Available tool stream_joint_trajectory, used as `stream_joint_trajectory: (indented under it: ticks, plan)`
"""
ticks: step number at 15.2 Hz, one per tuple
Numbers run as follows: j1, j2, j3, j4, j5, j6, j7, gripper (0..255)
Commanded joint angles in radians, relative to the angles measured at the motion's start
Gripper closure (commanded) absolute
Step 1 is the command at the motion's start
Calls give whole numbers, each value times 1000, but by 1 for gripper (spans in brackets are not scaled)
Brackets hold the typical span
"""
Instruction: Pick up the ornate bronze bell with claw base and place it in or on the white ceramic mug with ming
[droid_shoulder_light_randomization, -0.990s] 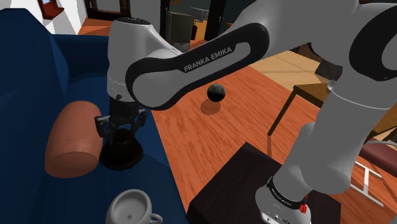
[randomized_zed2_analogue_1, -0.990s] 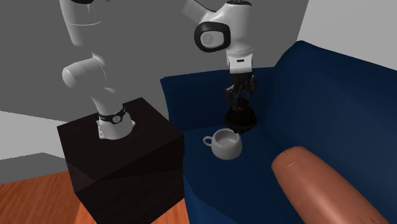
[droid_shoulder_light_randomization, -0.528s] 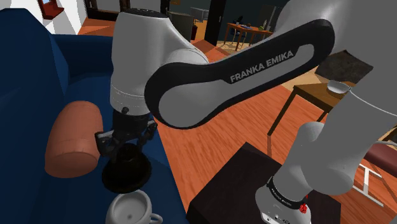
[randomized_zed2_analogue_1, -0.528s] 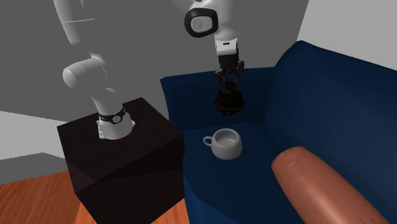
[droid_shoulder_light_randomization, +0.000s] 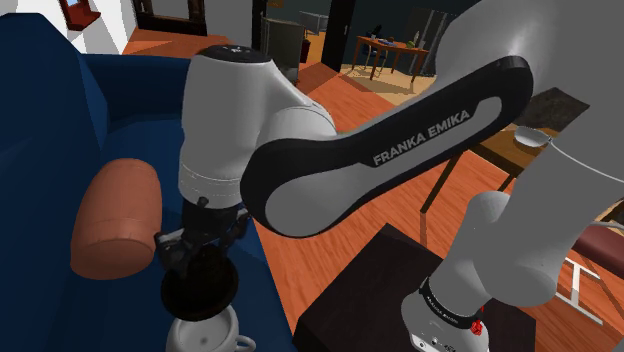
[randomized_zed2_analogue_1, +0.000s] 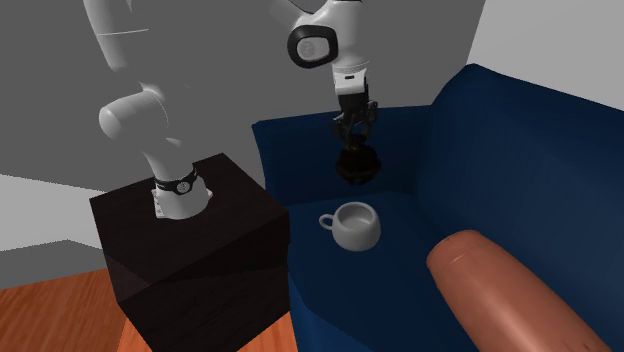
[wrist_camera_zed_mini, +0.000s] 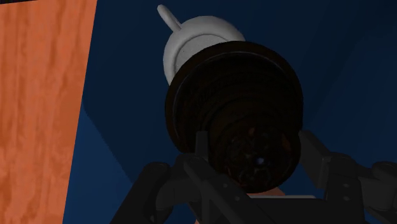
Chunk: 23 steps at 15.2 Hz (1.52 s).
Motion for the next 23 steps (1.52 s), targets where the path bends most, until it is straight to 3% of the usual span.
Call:
stream_joint_trajectory:
  ticks: [1, 17, 23]
  plan:
    - [0, 17, 2, -14, -9, 31, 6, 255]
    - [5, 169, 0, -94, -122, 246, 84, 255]
    - [6, 174, -1, -95, -126, 251, 87, 255]
